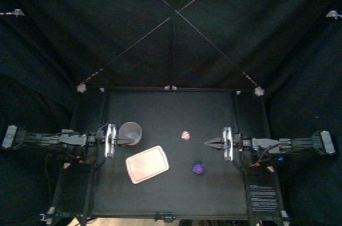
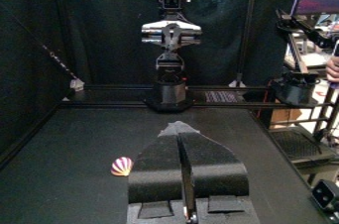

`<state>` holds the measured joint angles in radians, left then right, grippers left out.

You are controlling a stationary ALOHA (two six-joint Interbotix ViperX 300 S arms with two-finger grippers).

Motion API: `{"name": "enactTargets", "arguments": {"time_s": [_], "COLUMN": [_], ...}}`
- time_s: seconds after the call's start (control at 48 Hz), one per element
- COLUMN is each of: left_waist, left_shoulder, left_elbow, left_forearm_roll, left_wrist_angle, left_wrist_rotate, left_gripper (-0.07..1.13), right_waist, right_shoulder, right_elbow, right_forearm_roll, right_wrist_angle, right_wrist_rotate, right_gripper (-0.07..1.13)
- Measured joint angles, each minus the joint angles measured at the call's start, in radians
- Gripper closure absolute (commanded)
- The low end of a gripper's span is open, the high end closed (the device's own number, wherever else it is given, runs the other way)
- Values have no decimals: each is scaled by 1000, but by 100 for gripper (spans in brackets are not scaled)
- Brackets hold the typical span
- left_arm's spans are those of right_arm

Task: Pick the onion then place it in the grey bowl
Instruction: Pick the onion

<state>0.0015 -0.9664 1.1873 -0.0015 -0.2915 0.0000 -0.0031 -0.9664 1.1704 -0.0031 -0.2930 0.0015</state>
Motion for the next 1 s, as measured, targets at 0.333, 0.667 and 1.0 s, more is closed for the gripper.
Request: {"name": "enactTargets", "arguments": {"time_s": [0.333, 0.667, 1.0], "left_waist": [40, 67, 69], "left_shoulder": [-14, -18, -20], "left_elbow": [-44, -52, -52], "left_forearm_roll": [2, 2, 2], "left_wrist_angle": [196, 238, 229], "left_wrist_rotate": [8, 5, 5], "left_gripper": [104, 104, 104], "right_waist": [-91, -255, -313], "right_shoulder": [57, 198, 370], "right_elbow": [-57, -87, -100], "right_forearm_roll": [51, 144, 201], "right_wrist_angle": [144, 250, 249], "right_wrist_rotate": [29, 31, 28], "right_gripper": [87, 10, 1]}}
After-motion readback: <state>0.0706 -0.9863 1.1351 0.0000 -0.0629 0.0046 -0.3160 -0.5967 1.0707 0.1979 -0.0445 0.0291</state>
